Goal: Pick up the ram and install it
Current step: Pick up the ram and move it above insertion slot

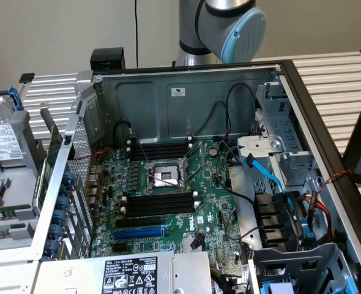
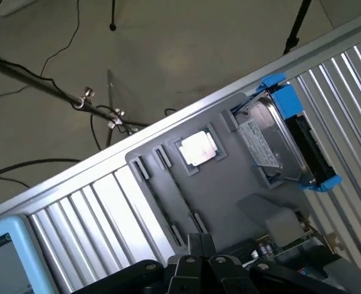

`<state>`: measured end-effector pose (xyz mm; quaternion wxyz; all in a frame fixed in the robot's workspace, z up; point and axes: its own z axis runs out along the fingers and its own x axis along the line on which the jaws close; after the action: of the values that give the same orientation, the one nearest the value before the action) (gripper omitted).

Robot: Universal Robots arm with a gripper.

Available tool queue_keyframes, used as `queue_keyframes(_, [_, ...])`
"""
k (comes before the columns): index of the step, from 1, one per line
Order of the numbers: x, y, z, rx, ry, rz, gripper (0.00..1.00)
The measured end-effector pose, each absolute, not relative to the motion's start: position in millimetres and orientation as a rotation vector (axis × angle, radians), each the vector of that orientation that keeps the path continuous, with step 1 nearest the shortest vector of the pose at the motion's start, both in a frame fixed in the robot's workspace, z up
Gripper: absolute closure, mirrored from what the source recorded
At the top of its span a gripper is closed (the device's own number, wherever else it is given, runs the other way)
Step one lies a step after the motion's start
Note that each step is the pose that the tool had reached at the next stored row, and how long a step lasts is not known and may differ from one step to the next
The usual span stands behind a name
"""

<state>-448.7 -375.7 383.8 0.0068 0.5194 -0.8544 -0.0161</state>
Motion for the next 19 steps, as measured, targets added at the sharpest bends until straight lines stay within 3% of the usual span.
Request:
queue_keyframes(10, [-448.8,-375.6,383.3,1.856,-2.508,-0.042,0.9])
queue_keyframes(19, [-448.9,-375.6,383.2,1.997,-2.361,0.016,0.9])
